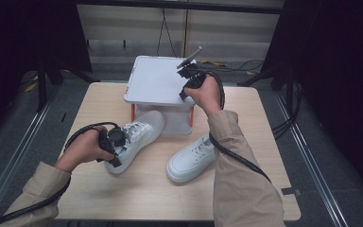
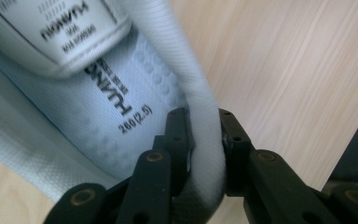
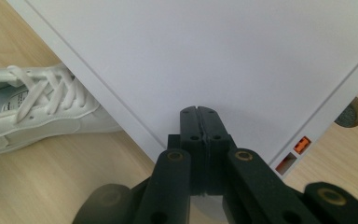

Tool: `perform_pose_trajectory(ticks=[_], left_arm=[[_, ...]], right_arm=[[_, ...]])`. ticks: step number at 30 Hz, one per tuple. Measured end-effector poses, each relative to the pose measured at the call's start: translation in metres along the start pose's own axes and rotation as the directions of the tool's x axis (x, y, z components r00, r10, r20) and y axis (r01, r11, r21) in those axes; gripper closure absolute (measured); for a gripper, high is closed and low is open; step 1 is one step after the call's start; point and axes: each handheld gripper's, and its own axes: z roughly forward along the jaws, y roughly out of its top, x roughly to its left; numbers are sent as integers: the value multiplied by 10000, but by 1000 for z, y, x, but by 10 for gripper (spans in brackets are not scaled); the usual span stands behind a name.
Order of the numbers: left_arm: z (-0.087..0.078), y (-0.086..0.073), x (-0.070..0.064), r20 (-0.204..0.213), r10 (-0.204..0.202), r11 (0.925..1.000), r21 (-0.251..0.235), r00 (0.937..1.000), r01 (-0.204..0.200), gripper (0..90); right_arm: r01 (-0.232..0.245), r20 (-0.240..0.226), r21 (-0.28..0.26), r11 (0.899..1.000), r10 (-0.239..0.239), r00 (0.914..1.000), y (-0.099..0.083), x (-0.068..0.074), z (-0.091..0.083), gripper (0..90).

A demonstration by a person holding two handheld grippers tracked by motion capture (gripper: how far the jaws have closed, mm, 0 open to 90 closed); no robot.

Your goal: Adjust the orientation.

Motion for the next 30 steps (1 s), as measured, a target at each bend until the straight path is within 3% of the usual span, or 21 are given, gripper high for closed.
perform_pose_trajectory(ticks=[1,5,8,11,15,23,25,28,29,30], left_arm=[[-4,10,-3,-163,226,9993,-279,9996,-230,776],[-4,24,-3,-215,91,9983,-580,9997,-103,770],[1,36,6,-239,-152,9954,-946,9996,129,768],[0,44,11,-429,-94,9962,-867,9990,56,759],[7,60,25,-529,-545,9928,-1095,9971,484,754],[14,68,28,-600,-936,9868,-1383,9938,846,736],[7,66,25,-966,-938,9870,-1398,9909,798,662],[0,64,22,-976,-955,9843,-1578,9906,793,543],[-4,63,18,-1042,-858,9829,-1717,9909,671,543],[-8,62,14,-1056,-864,9807,-1842,9906,659,454]], right_arm=[[16,15,51,10000,-17,10000,1,0,0,899],[53,80,105,9999,-53,10000,1,1,0,899],[78,-2,58,10000,-78,10000,1,0,0,899],[45,-81,24,10000,-44,10000,0,-1,0,899],[-15,-173,-28,10000,15,9998,1,-2,1,899],[-31,-131,-29,10000,31,9999,0,-1,0,898],[63,-28,-19,10000,-63,10000,0,0,0,899],[67,-18,-15,10000,-67,10000,0,0,0,898],[70,27,-31,10000,-70,10000,0,1,0,898],[73,17,-47,10000,-73,10000,0,0,0,894]])
